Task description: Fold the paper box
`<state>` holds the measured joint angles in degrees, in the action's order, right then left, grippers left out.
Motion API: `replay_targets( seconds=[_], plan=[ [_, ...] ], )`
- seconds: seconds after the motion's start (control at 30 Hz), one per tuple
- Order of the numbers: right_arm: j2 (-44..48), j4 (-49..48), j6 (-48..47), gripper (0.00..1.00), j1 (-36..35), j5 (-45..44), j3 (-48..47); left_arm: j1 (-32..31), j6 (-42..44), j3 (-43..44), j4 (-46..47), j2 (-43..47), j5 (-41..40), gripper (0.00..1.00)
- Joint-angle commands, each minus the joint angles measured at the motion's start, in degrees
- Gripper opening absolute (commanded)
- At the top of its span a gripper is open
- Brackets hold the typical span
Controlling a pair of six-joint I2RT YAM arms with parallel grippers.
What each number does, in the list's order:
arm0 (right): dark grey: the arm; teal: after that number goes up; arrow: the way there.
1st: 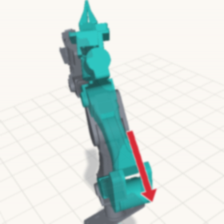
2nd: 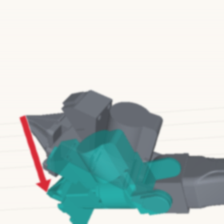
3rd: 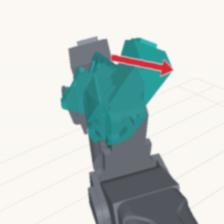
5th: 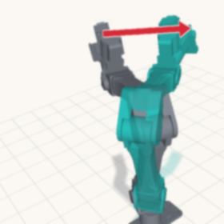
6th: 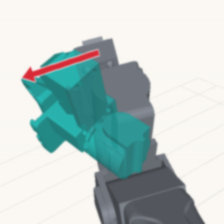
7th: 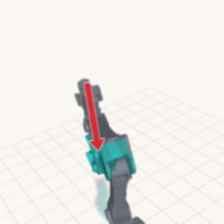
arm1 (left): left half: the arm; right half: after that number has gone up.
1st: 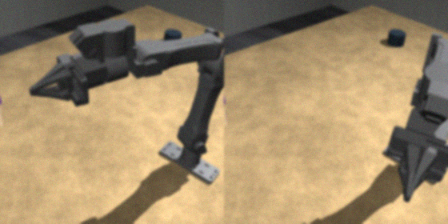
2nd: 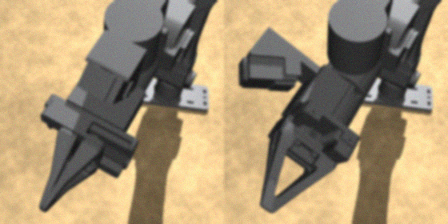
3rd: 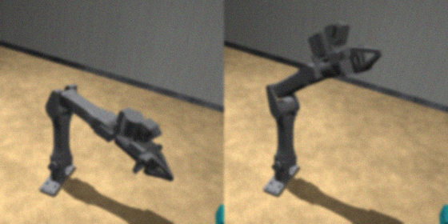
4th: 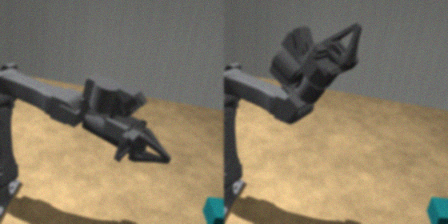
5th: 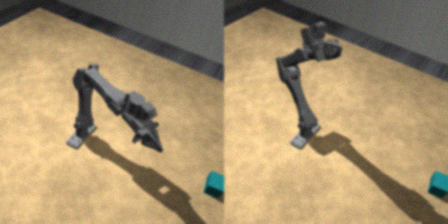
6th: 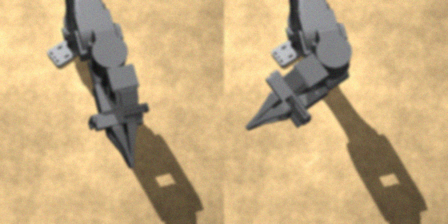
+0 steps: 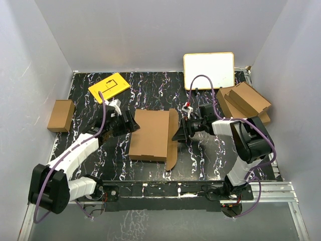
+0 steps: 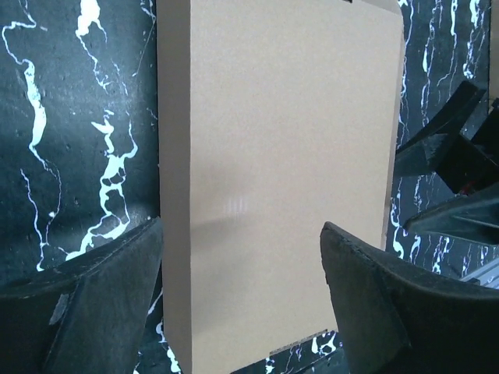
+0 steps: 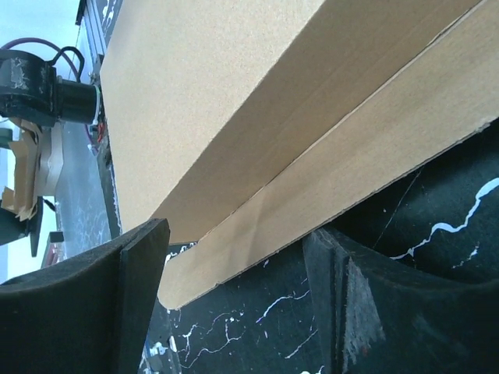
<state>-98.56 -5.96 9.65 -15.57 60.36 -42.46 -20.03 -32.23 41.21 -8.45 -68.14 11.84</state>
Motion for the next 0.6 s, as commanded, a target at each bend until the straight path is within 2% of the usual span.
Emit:
replay_targets(
  seconds=[0.0, 0.07, 0.13, 0.27, 0.4, 0.57],
  plan=[
    [-0.59, -4.31, 1.63, 0.65, -0.12, 2.84, -2.0, 0.4, -1.86, -4.43, 1.81, 3.8, 0.84, 0.79],
    [-1.06, -6.44, 4.3, 0.53, -0.5, 4.31, -1.91, 0.43, -2.79, -5.88, 4.37, 3.23, 2.6, 0.77],
    [-1.1, -6.79, 5.28, 0.49, -0.93, 5.15, -2.29, 0.4, -3.29, -6.03, 5.61, 1.67, 4.2, 0.75],
    [-1.1, -10.9, 9.08, 0.5, -2.24, 8.73, -1.82, 0.43, -3.5, -5.43, 6.53, -1.89, 6.85, 0.7],
    [-3.77, -21.49, 17.39, 0.55, -3.89, 13.24, -0.14, 0.51, -4.41, -5.77, 8.73, -3.03, 9.03, 0.67],
    [-6.23, -21.33, 18.32, 0.56, -4.37, 10.98, -1.81, 0.47, -5.59, -6.16, 9.68, -3.3, 10.0, 0.67]
  ],
)
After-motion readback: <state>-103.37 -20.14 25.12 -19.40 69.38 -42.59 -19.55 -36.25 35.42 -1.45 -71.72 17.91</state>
